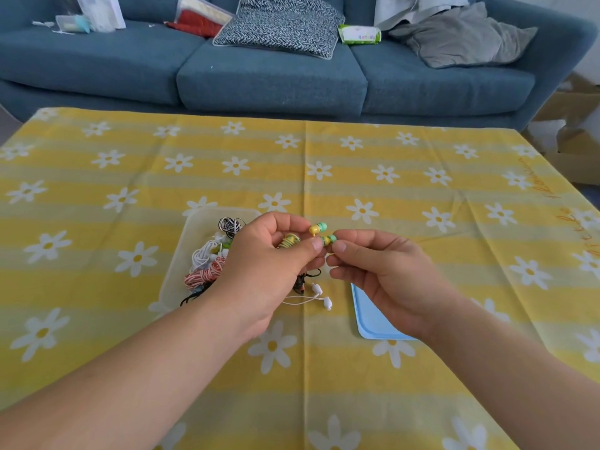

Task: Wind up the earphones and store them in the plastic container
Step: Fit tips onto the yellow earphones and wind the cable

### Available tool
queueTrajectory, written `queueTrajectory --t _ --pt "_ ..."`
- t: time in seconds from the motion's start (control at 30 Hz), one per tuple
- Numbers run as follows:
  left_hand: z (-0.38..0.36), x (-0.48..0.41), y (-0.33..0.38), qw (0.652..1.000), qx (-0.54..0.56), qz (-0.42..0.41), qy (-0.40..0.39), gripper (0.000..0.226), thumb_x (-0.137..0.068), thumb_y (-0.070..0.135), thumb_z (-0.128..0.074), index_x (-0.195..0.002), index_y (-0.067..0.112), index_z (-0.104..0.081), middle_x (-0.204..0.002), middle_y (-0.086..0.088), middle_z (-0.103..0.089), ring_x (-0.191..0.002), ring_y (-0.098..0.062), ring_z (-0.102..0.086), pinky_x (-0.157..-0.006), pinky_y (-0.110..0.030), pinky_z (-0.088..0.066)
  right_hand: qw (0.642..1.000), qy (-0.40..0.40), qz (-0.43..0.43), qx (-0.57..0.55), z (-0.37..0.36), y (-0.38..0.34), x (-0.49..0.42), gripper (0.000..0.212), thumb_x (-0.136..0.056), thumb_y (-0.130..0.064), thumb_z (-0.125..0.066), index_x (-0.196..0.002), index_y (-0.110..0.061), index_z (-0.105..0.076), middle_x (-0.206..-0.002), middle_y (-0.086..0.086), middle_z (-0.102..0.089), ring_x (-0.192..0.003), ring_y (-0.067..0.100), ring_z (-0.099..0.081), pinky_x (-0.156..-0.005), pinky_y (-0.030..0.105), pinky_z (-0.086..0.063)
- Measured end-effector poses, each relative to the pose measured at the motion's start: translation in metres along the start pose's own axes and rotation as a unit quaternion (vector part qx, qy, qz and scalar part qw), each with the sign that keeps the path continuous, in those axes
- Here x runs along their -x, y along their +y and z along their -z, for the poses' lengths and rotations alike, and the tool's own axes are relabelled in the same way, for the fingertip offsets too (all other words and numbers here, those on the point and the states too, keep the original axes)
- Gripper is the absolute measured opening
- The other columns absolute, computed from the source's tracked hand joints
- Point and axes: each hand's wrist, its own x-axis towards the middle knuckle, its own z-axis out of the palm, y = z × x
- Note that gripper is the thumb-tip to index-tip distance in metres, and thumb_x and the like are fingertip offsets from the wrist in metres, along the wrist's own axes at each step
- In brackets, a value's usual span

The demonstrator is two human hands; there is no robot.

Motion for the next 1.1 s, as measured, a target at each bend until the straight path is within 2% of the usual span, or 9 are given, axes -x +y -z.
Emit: queueTrajectory --t 0.33,0.53,0.7,0.87,0.97,1.1 --pt "0.0 0.0 0.0 1.0 0.004 -0.01 0.014 0.021 -0.089 -0.003 -0.073 -0.102 0.012 -0.068 -0.099 -0.007 -0.076 -0.08 -0.026 -0.079 -0.093 -0.049 -0.06 0.998 0.029 0.032 -0.038 -0.011 0.008 0.005 0.016 -0.086 0.007 -0.067 -0.101 0.005 -0.071 -0.076 0.013 -0.076 -0.071 0.022 -0.075 -0.074 0.029 -0.063" --pt "0.001 0.0 -0.001 1.0 -0.005 -0.009 0.014 0.021 -0.089 -0.002 -0.074 -0.101 0.014 -0.068 -0.103 -0.01 -0.075 -0.082 -0.029 -0.079 -0.095 -0.049 -0.059 0.998 0.045 0.027 -0.026 -0.013 0.012 0.006 0.016 -0.087 0.004 -0.07 -0.102 0.004 -0.075 -0.083 0.015 -0.077 -0.078 0.024 -0.074 -0.081 0.033 -0.061" --pt "0.001 0.0 -0.003 1.0 -0.015 -0.007 0.012 0.02 -0.088 -0.002 -0.075 -0.098 0.015 -0.069 -0.1 -0.007 -0.077 -0.081 -0.027 -0.079 -0.094 -0.05 -0.059 0.999 0.044 0.021 -0.01 -0.01 0.012 0.006 0.016 -0.089 0.003 -0.069 -0.104 0.003 -0.074 -0.081 0.014 -0.077 -0.077 0.023 -0.075 -0.08 0.034 -0.062" --pt "0.002 0.001 -0.003 1.0 -0.018 -0.003 0.012 0.021 -0.088 -0.002 -0.075 -0.098 0.015 -0.069 -0.101 -0.008 -0.078 -0.083 -0.029 -0.079 -0.095 -0.051 -0.058 0.997 0.033 0.043 0.061 -0.01 0.012 0.008 0.012 -0.092 -0.005 -0.07 -0.1 -0.005 -0.079 -0.087 0.015 -0.078 -0.081 0.022 -0.073 -0.078 0.032 -0.058" --pt "0.0 0.0 -0.003 1.0 -0.014 -0.005 0.004 0.021 -0.088 -0.002 -0.075 -0.1 0.013 -0.069 -0.097 -0.004 -0.078 -0.082 -0.029 -0.079 -0.095 -0.051 -0.059 0.997 0.046 0.042 0.04 -0.005 0.009 0.005 0.014 -0.093 -0.003 -0.069 -0.105 0.001 -0.074 -0.084 0.014 -0.076 -0.076 0.022 -0.072 -0.075 0.032 -0.058" --pt "-0.001 0.0 -0.004 1.0 -0.007 -0.008 -0.001 0.021 -0.088 -0.003 -0.074 -0.102 0.011 -0.069 -0.09 0.0 -0.077 -0.083 -0.03 -0.079 -0.094 -0.05 -0.06 0.999 0.036 0.026 0.009 0.0 0.008 0.003 0.02 -0.093 -0.003 -0.068 -0.112 0.004 -0.07 -0.09 0.018 -0.076 -0.074 0.023 -0.071 -0.073 0.033 -0.061"
